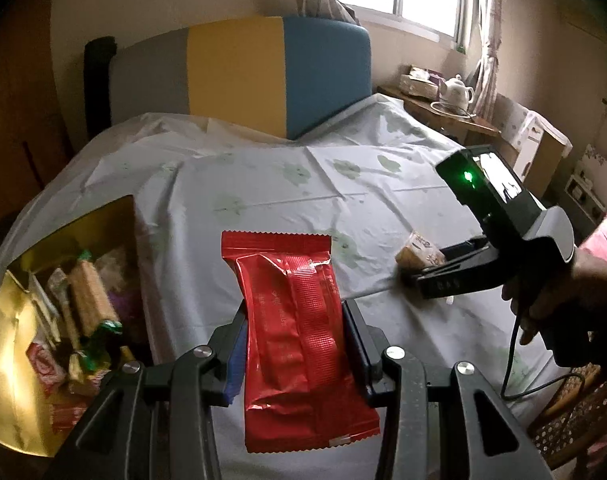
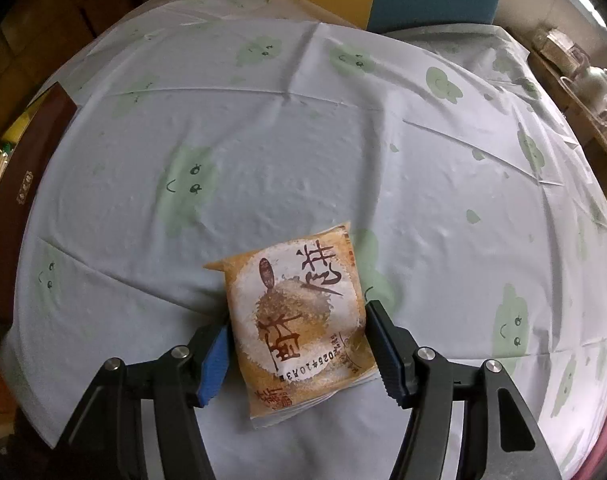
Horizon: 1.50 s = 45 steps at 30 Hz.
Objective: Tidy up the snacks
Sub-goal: 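Carry the red candy bar into the gold tray and open the left tool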
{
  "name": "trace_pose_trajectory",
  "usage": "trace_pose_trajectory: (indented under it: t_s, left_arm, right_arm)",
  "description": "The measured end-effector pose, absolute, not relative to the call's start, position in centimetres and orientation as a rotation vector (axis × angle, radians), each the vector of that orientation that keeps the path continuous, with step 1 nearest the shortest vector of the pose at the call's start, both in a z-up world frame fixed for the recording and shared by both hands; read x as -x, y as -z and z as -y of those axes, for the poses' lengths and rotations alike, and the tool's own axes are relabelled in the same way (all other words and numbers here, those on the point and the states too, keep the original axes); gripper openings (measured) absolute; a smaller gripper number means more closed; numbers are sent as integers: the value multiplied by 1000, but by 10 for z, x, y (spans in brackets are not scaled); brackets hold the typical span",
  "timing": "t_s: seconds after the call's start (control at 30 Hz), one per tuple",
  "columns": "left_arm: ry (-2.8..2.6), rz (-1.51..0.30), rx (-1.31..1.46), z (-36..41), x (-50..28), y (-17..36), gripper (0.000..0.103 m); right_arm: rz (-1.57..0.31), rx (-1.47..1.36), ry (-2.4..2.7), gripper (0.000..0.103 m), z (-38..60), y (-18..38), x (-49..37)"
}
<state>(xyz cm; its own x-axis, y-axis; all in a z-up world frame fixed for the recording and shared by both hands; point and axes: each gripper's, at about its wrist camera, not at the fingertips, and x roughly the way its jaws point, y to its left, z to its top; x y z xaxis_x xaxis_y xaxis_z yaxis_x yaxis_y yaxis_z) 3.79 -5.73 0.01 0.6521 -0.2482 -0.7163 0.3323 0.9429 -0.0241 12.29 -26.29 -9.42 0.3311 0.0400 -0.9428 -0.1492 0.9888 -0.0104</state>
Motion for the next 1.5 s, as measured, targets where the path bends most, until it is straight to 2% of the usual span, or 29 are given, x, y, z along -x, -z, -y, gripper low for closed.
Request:
trace_pose_trajectory:
  t_s: [0.5,1.1,1.5]
  left_arm:
    - [174,-757,-52,-6,-37,-23,44]
    - [-77,-785,13,-102,-32,-10,44]
    - [-206,-856,336,-193,-24,4,44]
  right_arm:
    - [-1162,263,-111,60,232,99,-104]
    - [-1129,327,-111,60,223,95,-94]
    - [-1118,357,-110,60,216,93,-88]
